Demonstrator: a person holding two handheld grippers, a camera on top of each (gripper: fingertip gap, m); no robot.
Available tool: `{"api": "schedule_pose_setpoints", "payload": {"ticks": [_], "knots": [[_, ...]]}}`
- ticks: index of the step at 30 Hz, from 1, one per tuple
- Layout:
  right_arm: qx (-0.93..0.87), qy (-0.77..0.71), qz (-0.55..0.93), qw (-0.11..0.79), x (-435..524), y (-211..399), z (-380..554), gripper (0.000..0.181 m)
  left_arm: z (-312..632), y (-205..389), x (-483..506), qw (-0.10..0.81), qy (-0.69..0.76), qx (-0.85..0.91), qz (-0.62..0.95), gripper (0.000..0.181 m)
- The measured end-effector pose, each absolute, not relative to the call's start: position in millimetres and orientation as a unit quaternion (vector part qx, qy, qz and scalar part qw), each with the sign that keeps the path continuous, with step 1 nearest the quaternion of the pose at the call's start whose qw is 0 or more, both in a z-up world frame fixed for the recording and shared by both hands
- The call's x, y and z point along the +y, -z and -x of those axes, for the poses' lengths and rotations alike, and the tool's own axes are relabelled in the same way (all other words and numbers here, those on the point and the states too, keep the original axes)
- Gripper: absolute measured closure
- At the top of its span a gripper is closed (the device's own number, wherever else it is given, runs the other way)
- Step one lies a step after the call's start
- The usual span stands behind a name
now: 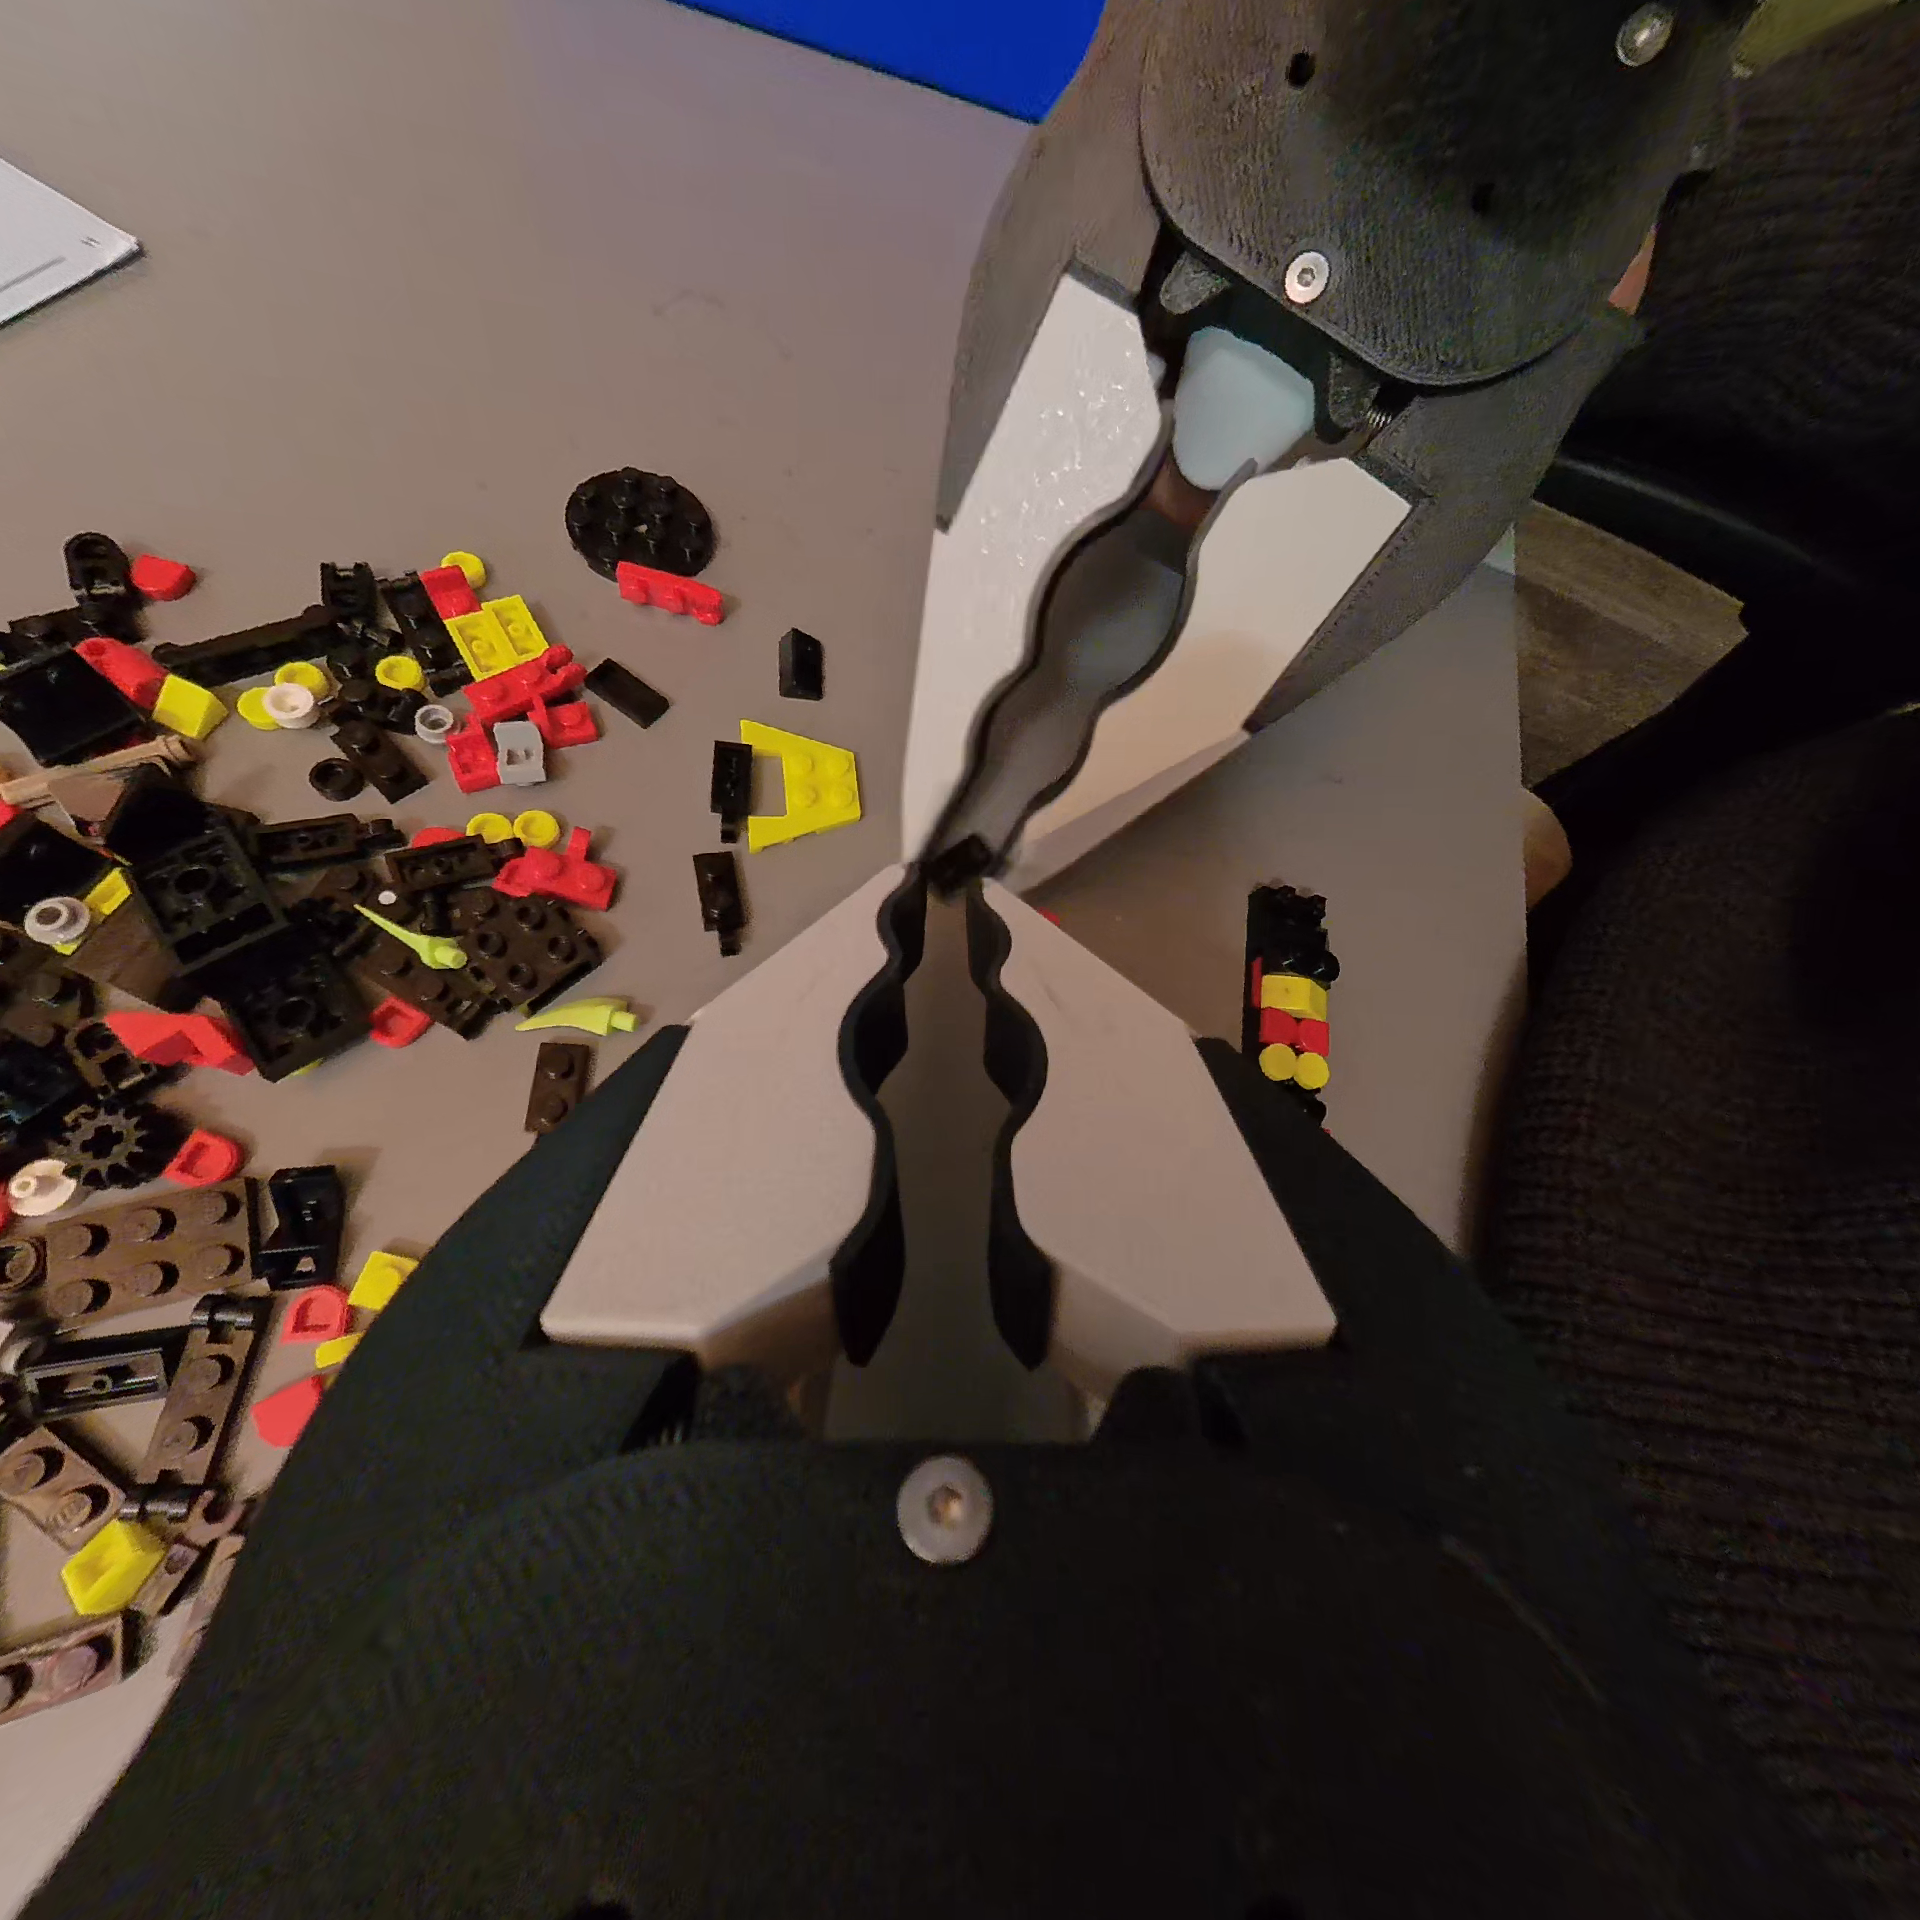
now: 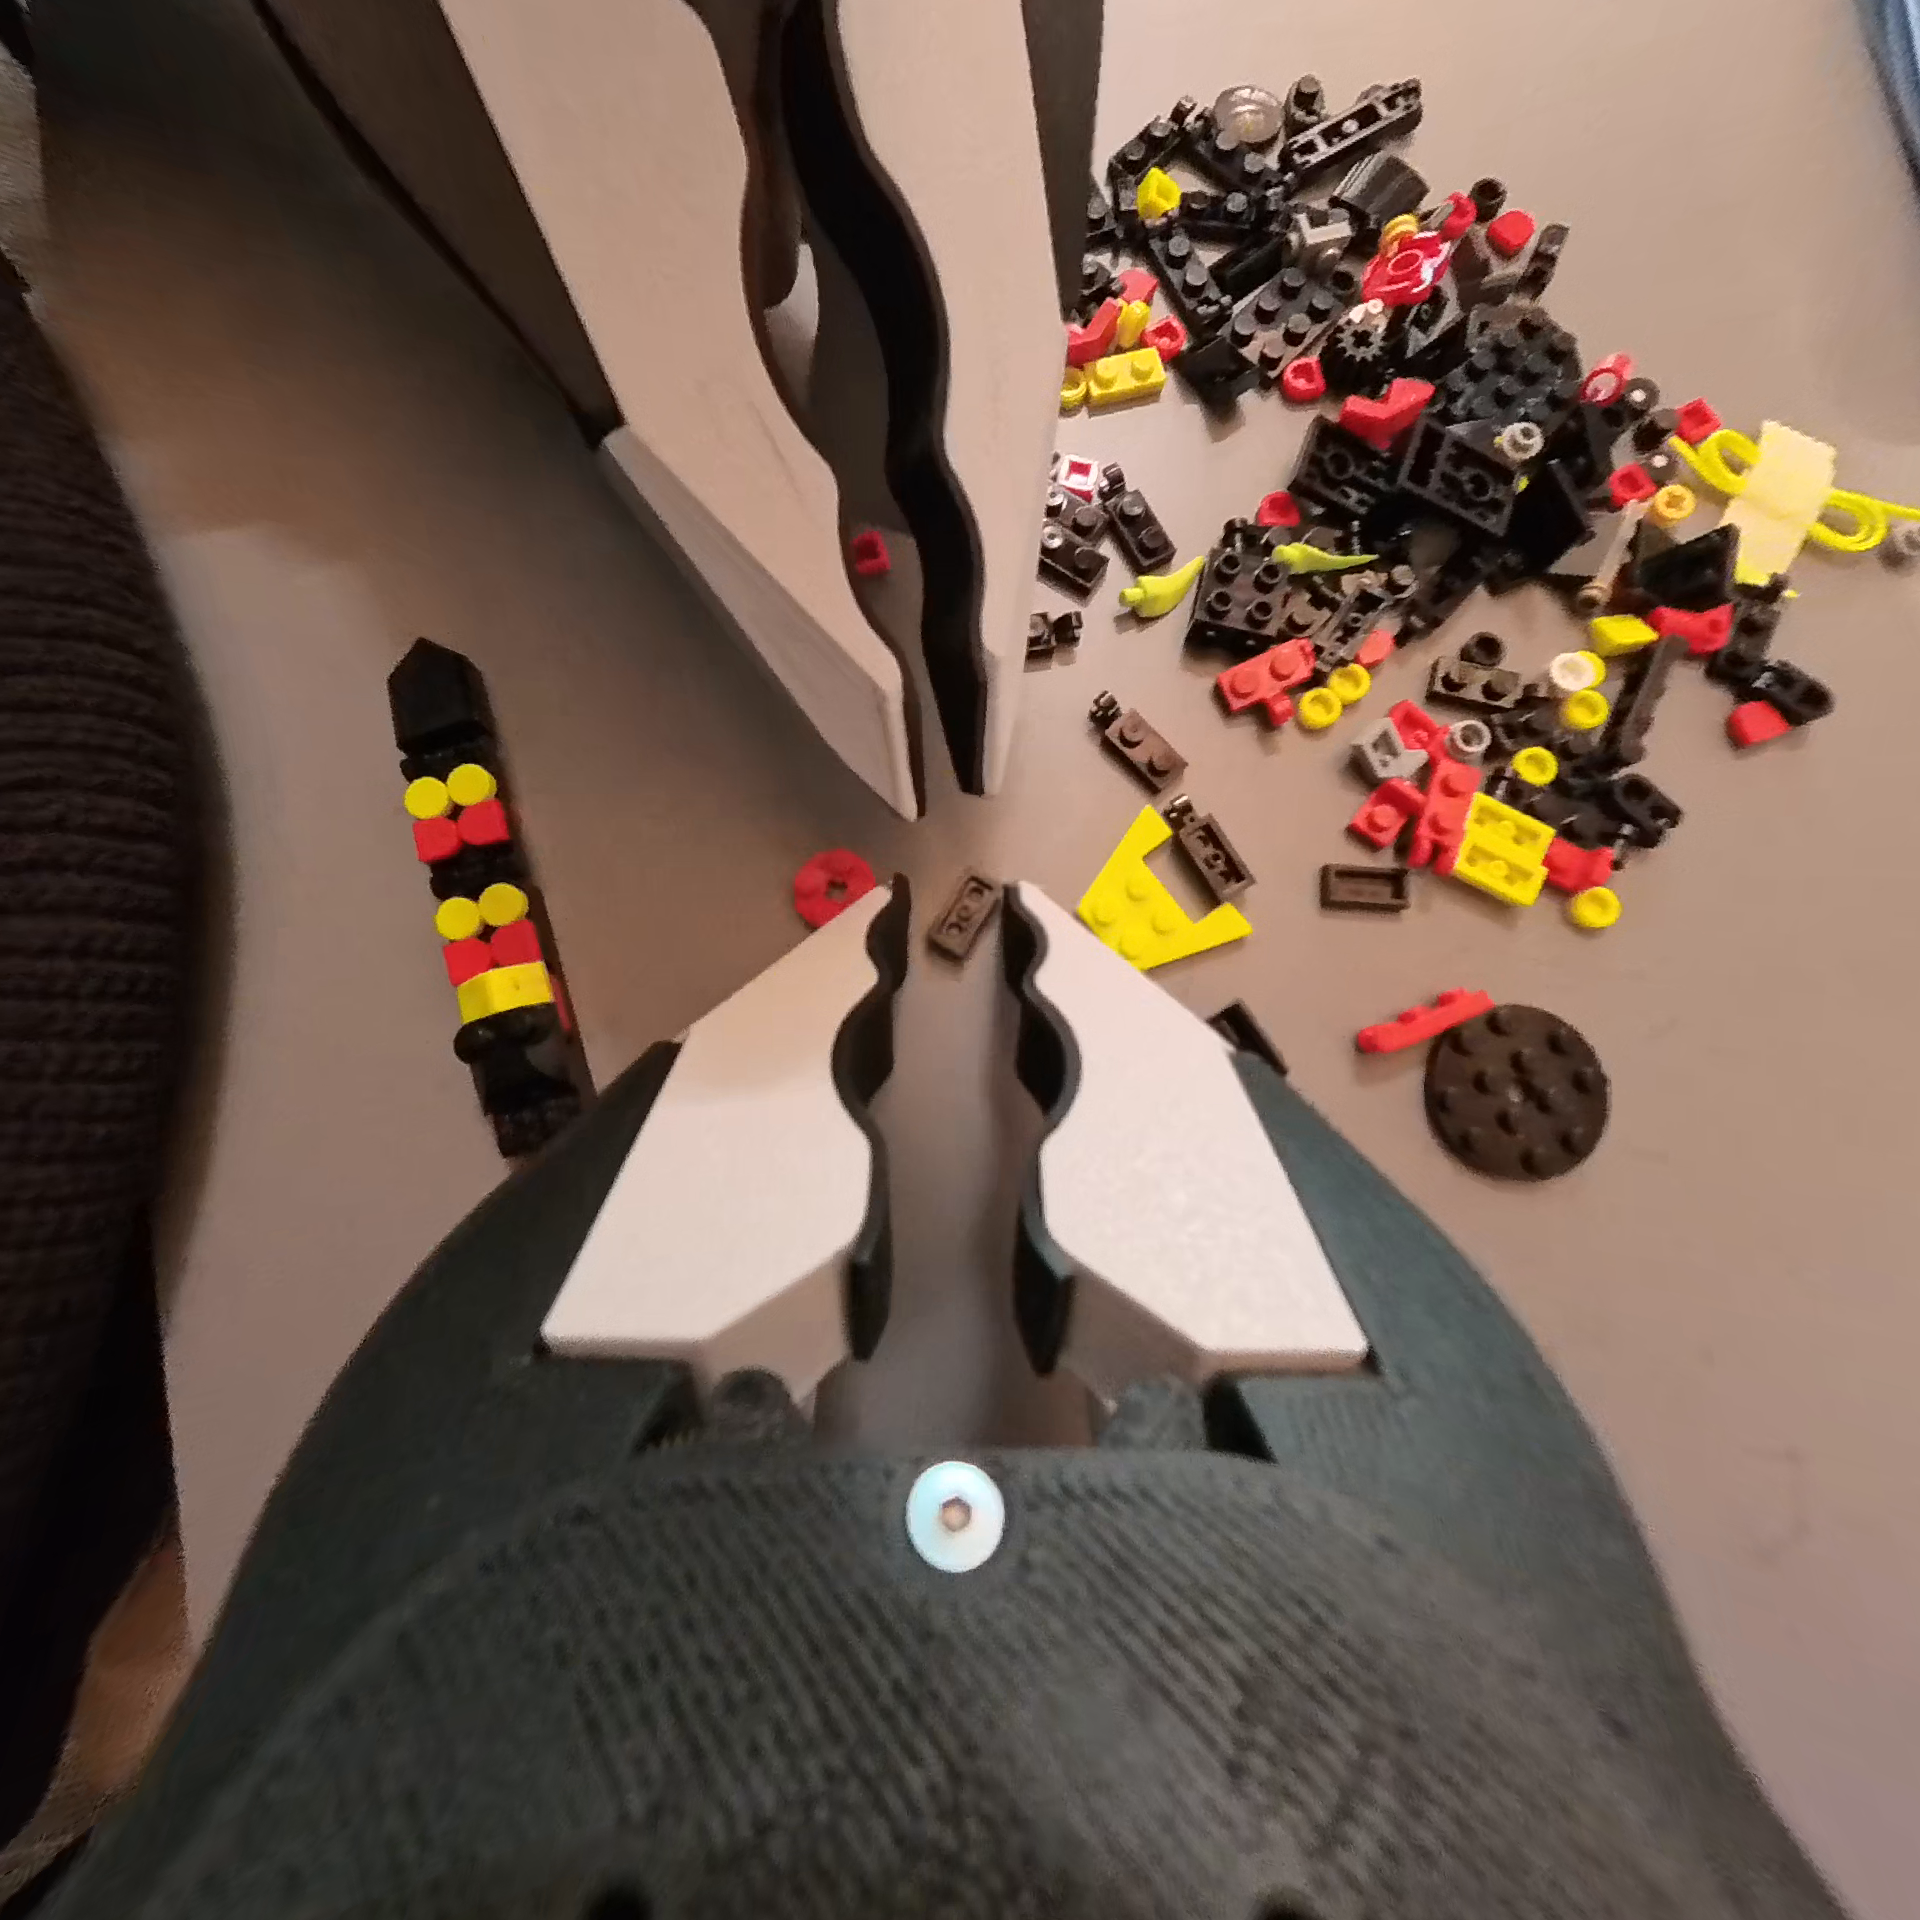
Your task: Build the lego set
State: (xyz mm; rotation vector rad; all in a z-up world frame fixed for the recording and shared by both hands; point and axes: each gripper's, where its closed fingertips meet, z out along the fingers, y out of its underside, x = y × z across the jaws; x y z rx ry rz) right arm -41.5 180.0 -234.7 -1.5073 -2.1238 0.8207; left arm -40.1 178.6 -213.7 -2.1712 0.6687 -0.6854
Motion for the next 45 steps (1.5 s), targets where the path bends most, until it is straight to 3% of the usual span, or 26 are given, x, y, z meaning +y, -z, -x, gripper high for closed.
{"api": "schedule_pose_setpoints", "payload": {"ticks": [2,11,19,25,29,40,45], "knots": [[-0.761,-0.291,0.542,0.205,181,235,41,0.174,42,213,179,0.377,0.266,0.259,0.848,0.176],[-0.709,-0.379,0.557,0.207,181,206,40,0.174,37,200,177,0.409,0.268,0.293,0.822,0.171],[-0.512,-0.624,0.59,0.023,175,163,36,0.175,30,166,175,0.501,0.251,0.332,0.758,0.158],[-0.467,-0.678,0.563,-0.075,161,150,28,0.175,18,151,163,0.537,0.251,0.37,0.716,0.161],[-0.468,-0.684,0.551,-0.099,153,148,26,0.174,13,150,159,0.537,0.256,0.379,0.709,0.173],[-0.432,-0.694,0.571,-0.078,172,147,31,0.173,22,155,170,0.535,0.237,0.352,0.731,0.177],[-0.462,-0.657,0.591,0.076,204,144,37,0.168,37,162,185,0.512,0.257,0.264,0.776,0.177]]}}
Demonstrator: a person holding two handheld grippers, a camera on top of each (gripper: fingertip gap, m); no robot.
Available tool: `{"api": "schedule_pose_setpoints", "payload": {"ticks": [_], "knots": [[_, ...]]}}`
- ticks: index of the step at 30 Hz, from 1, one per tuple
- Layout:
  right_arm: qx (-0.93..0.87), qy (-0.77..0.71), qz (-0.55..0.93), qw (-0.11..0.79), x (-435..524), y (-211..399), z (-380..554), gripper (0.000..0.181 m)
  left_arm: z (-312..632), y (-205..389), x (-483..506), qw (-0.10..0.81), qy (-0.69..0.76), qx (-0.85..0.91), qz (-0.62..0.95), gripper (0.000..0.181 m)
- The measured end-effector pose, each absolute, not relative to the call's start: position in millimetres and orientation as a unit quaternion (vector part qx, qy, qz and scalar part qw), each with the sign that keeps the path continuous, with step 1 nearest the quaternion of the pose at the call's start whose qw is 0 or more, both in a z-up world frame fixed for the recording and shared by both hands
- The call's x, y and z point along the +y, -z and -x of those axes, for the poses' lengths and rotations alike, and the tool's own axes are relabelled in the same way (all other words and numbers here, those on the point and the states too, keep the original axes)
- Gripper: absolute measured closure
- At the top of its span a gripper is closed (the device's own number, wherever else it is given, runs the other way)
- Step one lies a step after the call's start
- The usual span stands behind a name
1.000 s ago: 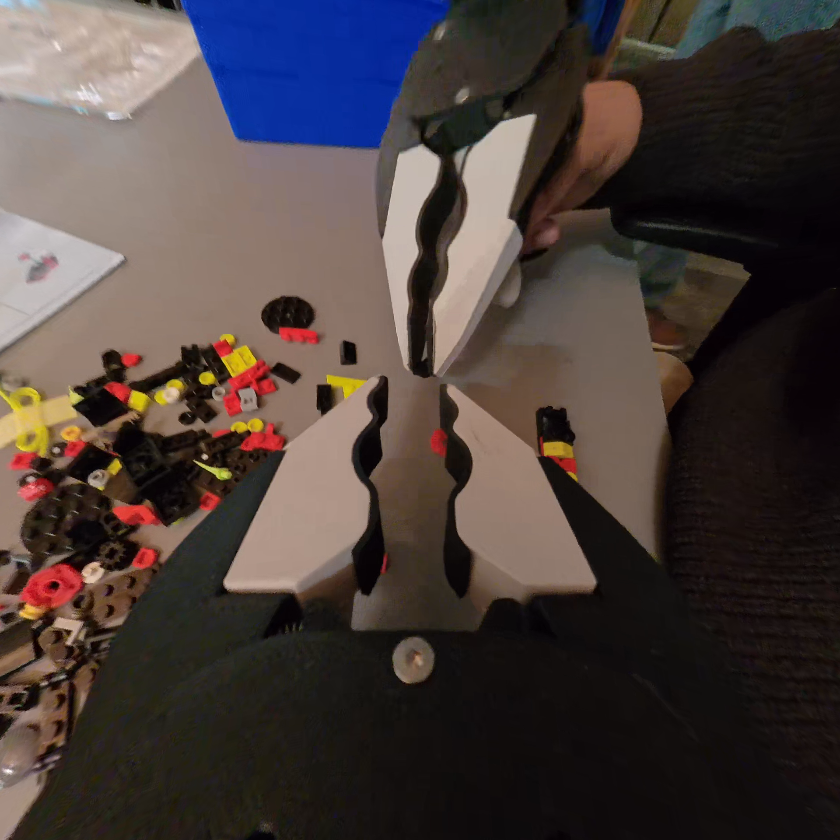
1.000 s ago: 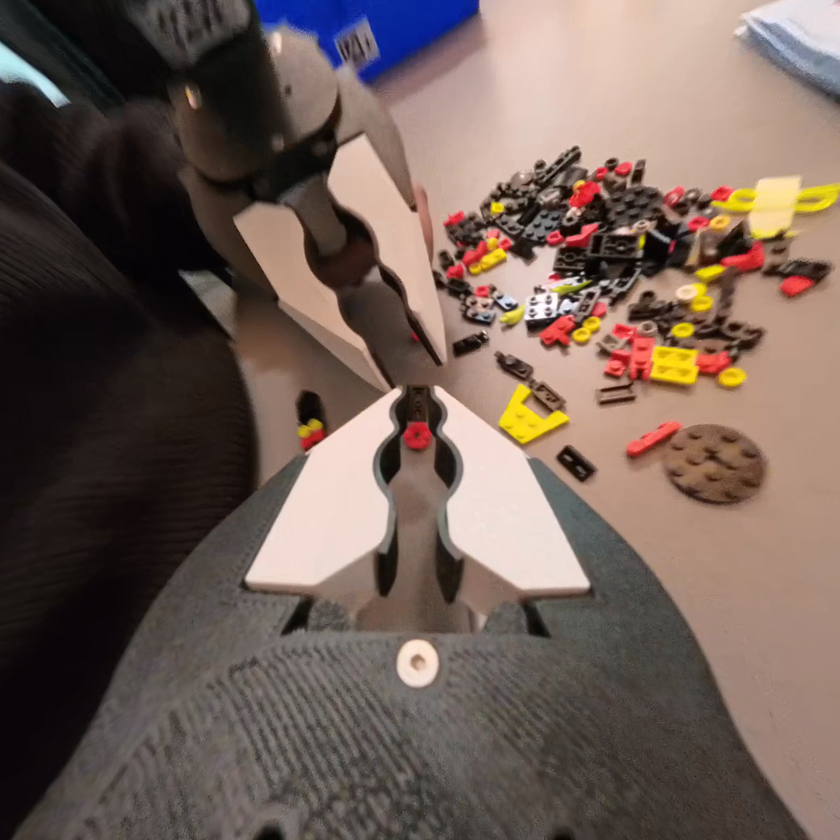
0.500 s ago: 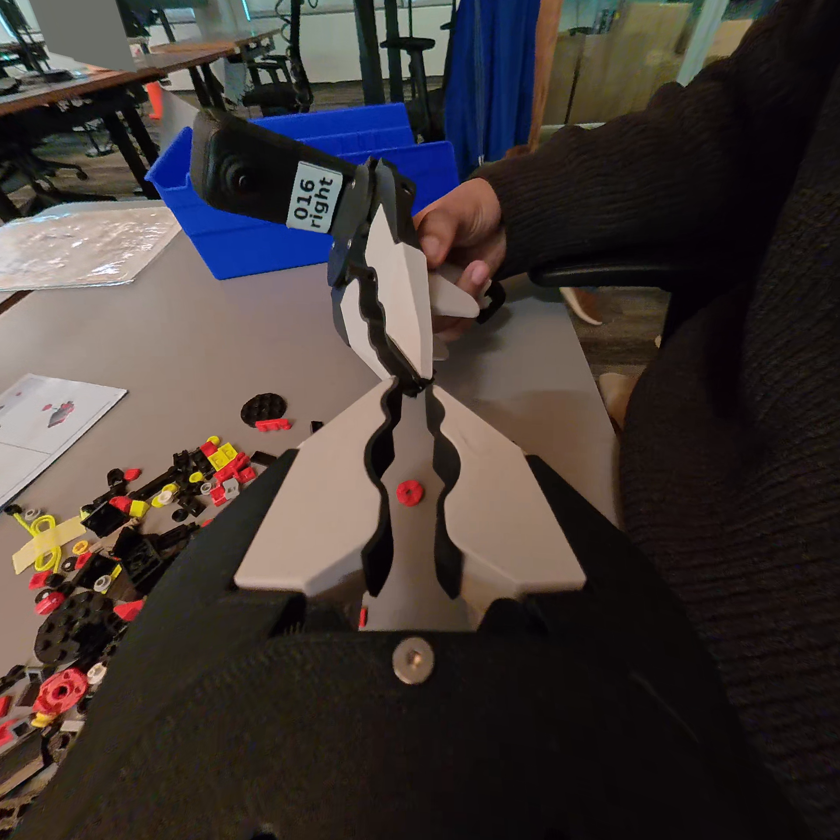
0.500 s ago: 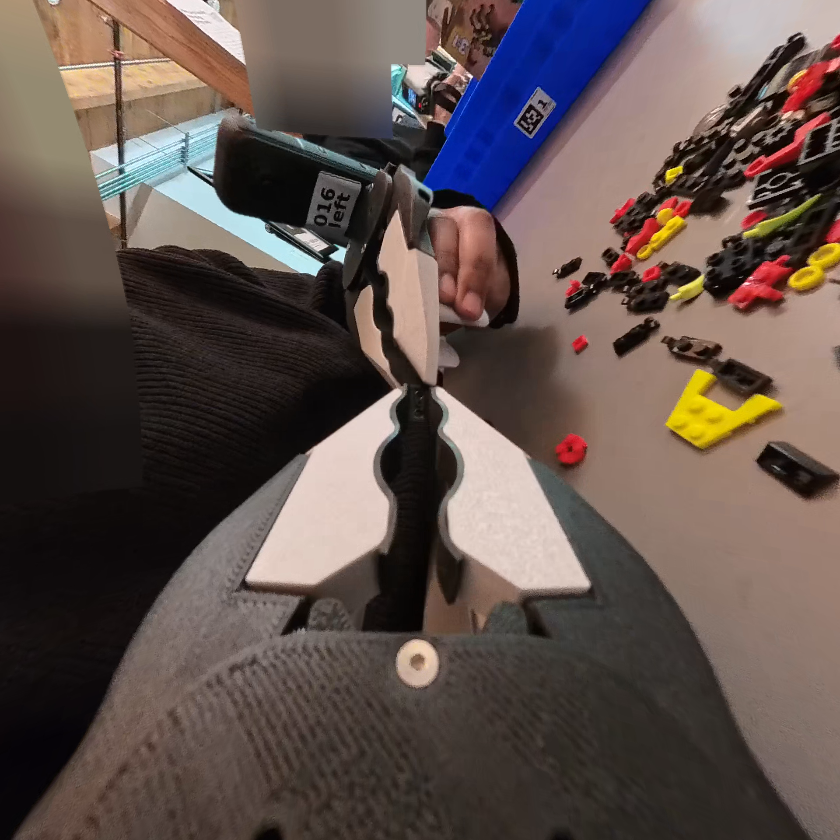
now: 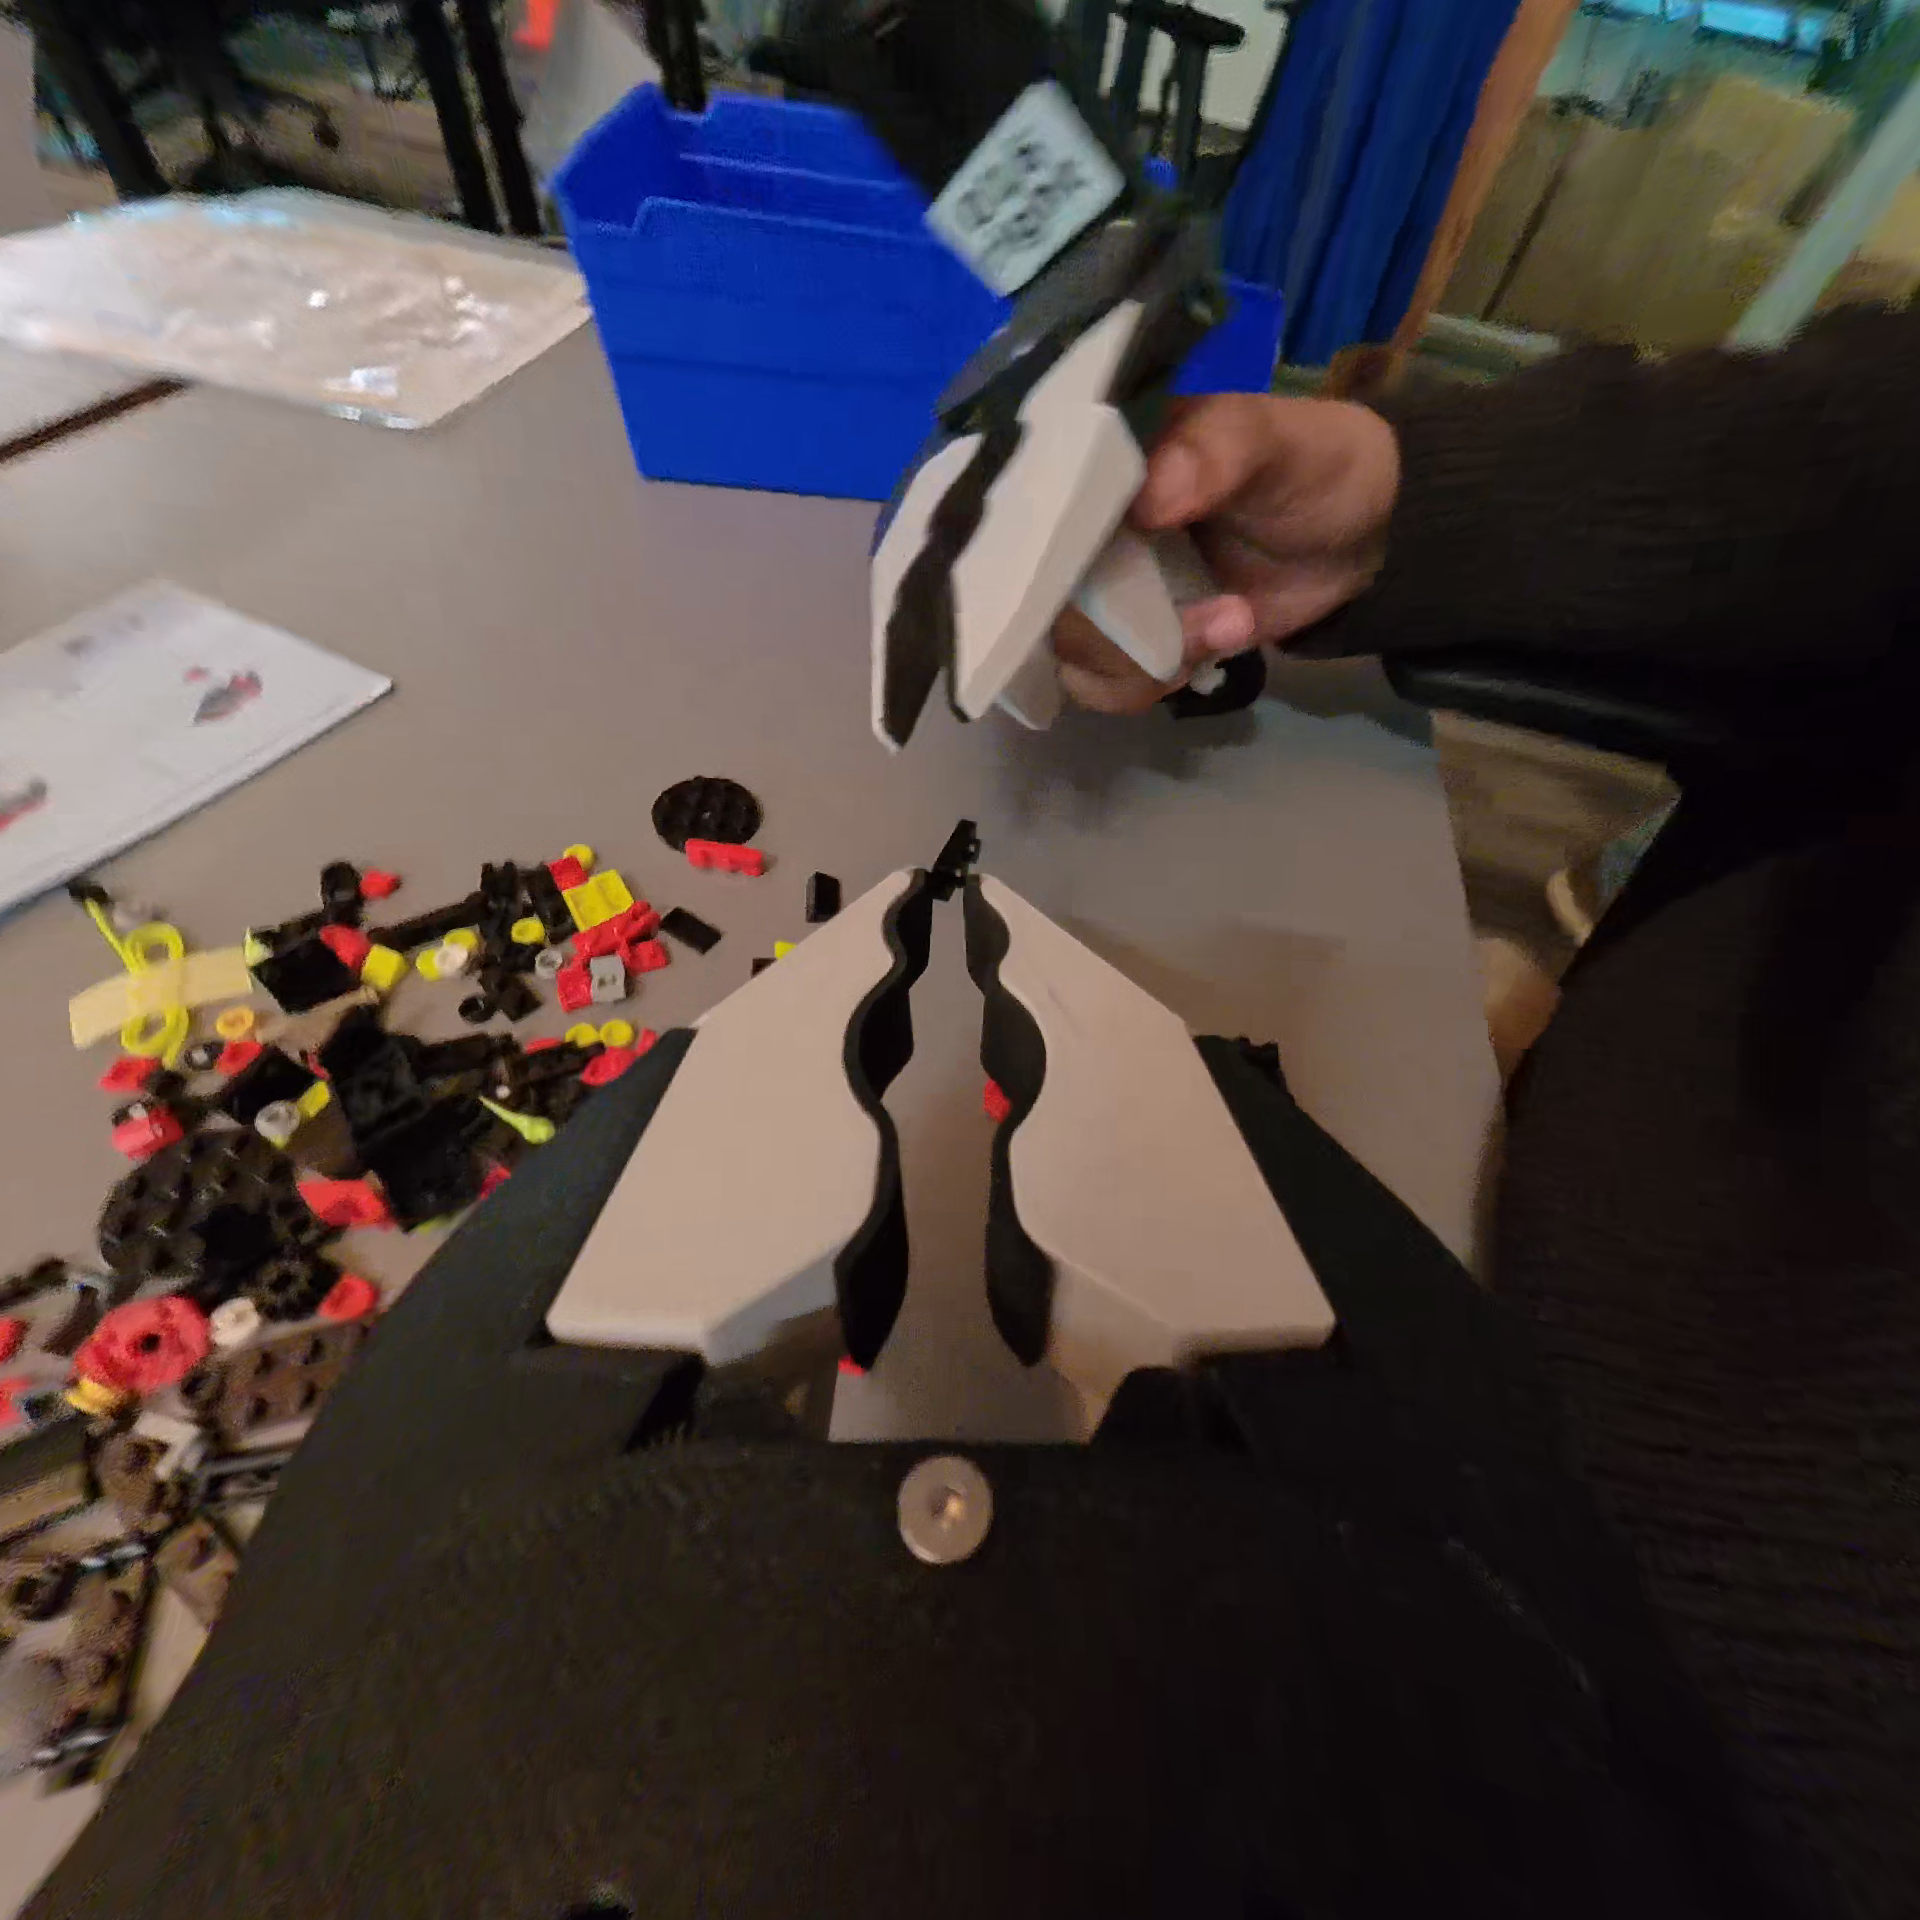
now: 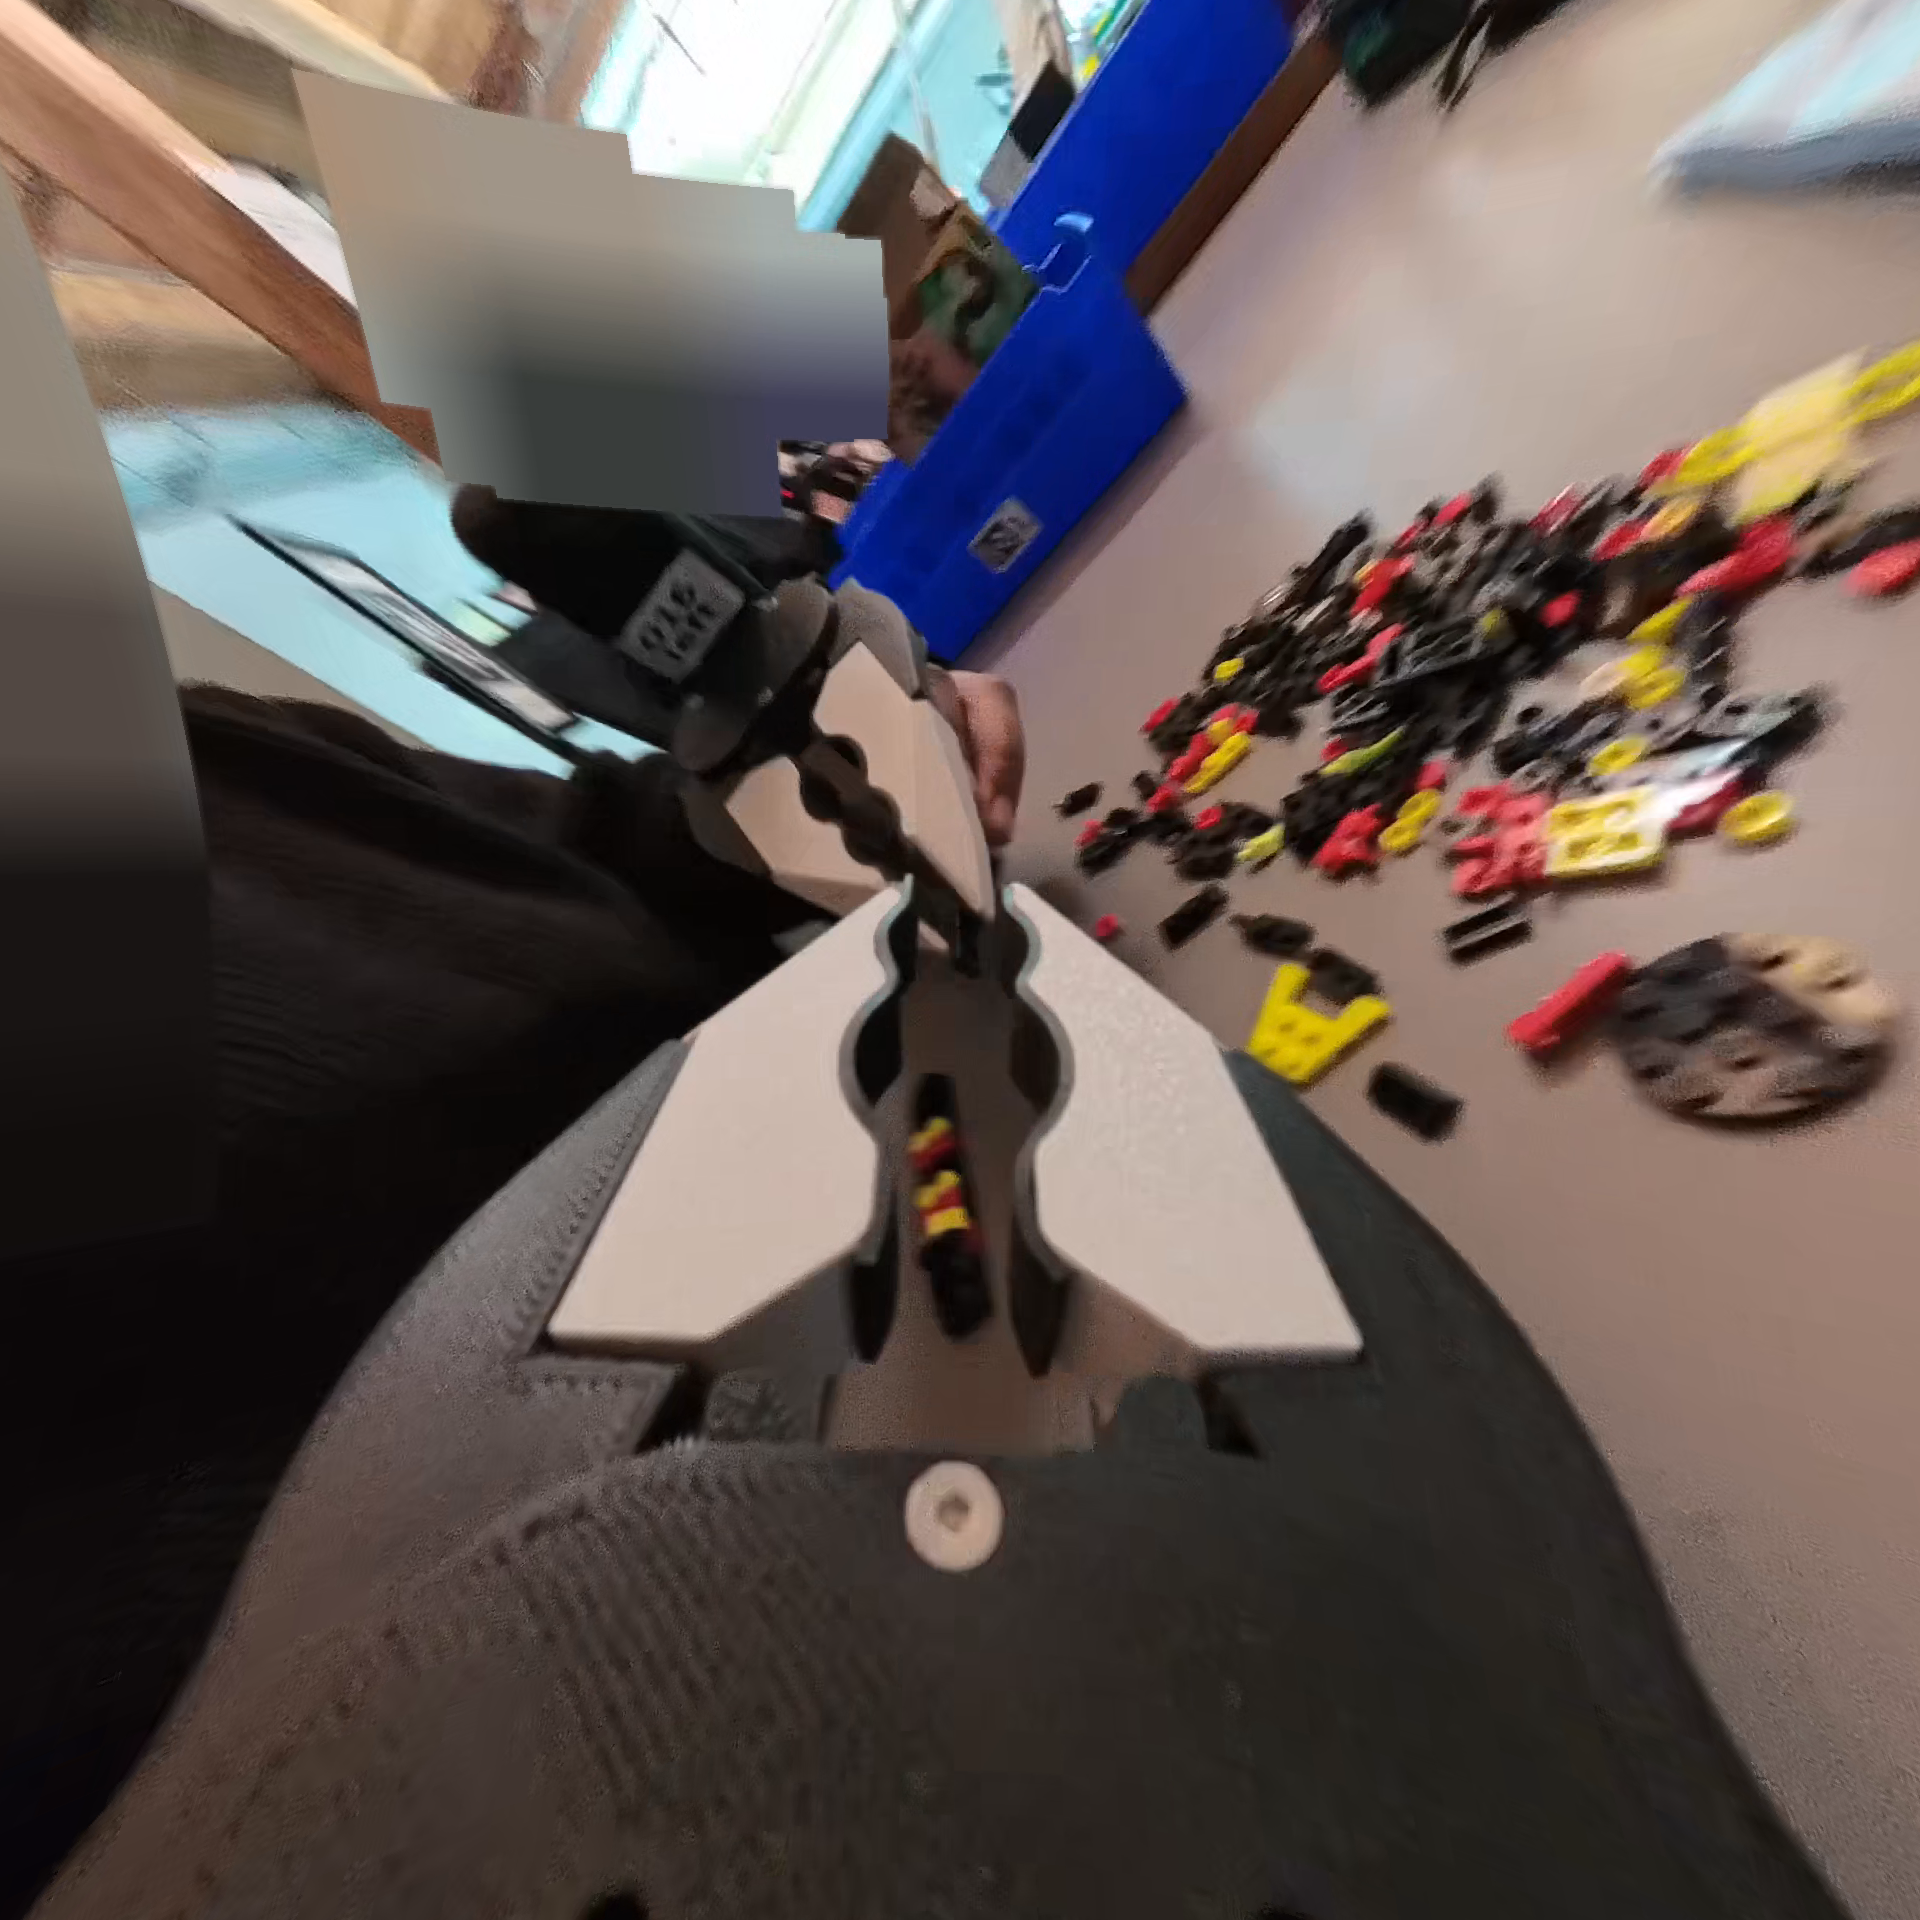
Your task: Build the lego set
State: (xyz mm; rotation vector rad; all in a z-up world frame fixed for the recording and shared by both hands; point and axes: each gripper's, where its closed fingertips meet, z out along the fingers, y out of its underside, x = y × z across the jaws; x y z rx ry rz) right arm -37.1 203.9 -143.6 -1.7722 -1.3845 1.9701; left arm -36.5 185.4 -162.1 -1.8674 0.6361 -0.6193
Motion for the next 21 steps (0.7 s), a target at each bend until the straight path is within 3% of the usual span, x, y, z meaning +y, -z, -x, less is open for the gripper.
{"api": "schedule_pose_setpoints", "payload": {"ticks": [4,9,15,21], "knots": [[-0.602,-0.544,0.534,0.24,199,144,37,0.164,37,155,186,0.475,0.353,0.187,0.784,0.178],[-0.696,-0.428,0.464,0.343,186,151,40,0.164,37,162,184,0.432,0.396,0.156,0.795,0.179],[-0.763,-0.303,0.393,0.415,186,162,38,0.164,34,162,179,0.384,0.468,0.114,0.787,0.179],[-0.786,-0.261,0.362,0.427,181,169,38,0.17,31,168,177,0.367,0.47,0.118,0.794,0.179]]}}
